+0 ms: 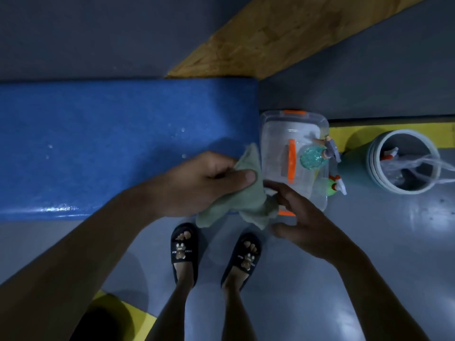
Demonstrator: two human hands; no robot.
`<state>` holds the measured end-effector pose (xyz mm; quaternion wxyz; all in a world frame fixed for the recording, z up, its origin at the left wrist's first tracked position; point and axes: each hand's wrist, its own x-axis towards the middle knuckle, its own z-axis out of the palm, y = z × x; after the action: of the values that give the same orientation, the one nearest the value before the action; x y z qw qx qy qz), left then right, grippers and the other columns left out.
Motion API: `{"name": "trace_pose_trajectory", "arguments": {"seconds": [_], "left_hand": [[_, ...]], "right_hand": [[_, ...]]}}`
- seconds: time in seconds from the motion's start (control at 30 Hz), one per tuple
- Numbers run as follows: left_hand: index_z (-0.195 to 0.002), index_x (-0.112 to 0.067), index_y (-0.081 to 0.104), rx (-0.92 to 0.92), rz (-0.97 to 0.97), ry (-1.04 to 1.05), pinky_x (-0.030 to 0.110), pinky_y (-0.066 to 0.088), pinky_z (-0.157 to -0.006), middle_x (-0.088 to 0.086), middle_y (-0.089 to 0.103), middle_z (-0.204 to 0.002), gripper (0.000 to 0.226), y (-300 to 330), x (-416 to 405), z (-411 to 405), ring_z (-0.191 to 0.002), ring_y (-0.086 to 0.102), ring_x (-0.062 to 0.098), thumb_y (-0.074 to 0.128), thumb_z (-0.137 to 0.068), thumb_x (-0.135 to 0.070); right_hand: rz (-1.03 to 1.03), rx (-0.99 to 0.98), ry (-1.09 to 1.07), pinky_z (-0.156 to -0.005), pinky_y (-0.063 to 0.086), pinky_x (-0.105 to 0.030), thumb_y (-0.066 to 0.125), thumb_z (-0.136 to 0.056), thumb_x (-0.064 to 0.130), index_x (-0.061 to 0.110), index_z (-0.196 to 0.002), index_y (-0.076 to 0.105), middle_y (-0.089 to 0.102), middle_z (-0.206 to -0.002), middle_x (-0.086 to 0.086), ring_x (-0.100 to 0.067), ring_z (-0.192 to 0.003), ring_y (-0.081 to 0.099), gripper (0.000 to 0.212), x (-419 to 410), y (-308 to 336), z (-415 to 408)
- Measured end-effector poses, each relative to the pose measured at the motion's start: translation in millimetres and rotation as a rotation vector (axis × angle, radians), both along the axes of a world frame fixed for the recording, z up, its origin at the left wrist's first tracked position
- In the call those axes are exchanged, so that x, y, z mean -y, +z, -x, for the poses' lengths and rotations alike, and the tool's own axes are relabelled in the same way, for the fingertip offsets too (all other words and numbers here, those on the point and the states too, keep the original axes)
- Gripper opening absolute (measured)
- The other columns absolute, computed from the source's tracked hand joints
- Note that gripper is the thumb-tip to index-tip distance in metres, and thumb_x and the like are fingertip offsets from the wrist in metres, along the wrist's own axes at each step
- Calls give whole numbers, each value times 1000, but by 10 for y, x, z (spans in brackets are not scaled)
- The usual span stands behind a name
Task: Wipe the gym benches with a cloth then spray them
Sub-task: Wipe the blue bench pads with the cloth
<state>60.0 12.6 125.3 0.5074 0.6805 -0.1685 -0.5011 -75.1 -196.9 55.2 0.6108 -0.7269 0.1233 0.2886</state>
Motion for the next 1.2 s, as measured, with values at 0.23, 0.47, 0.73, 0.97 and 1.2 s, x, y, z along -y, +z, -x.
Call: {"name": "trace_pose_trajectory", "arguments": {"seconds": [0.23, 0.47, 0.73, 0.97, 1.2], "left_hand": [[-84, -6, 70, 0, -32, -191, 22, 42, -59, -3, 61, -68, 35, 138, -61, -179, -61, 54, 7, 55, -97, -35], [-101, -20, 71, -265, 127, 620, 28, 49, -70, 0, 69, -88, 24, -175, -350, -319, -81, 62, 17, 56, -94, -37], [-132, -10, 60, -666, 167, 334, 48, 39, -111, 16, 57, -137, 74, -563, -584, 309, -130, 52, 34, 64, -80, -62], [-114, -19, 71, -124, 55, 467, 26, 49, -95, -2, 68, -119, 26, -580, -531, 348, -113, 64, 15, 67, -90, -27], [-101, -28, 73, 519, -164, 355, 9, 21, -111, -23, 34, -151, 26, -547, -553, 482, -145, 19, -1, 63, -86, -47]], "right_hand": [[-283, -89, 71, -94, 49, -24, 83, -69, 3, 23, -132, 53, 65, -125, 10, -6, -120, 57, 73, -317, 191, -563], [-534, -60, -298, -81, 55, -30, 75, -76, 10, 14, -103, 75, 73, -107, -8, -21, -102, 68, 27, -439, 319, -558], [-731, -162, -618, -80, 56, -36, 59, -80, 9, 11, -102, 71, 70, -103, -11, -26, -100, 68, 26, -461, 338, -495], [-350, -210, -665, -90, 53, -45, 58, -91, 7, 7, -119, 64, 70, -115, -13, -29, -110, 66, 29, -375, 139, -390], [-126, -41, -680, -89, 54, -39, 69, -88, 15, 37, -129, 57, 70, -114, 2, -18, -106, 67, 47, -474, 107, -215]]}}
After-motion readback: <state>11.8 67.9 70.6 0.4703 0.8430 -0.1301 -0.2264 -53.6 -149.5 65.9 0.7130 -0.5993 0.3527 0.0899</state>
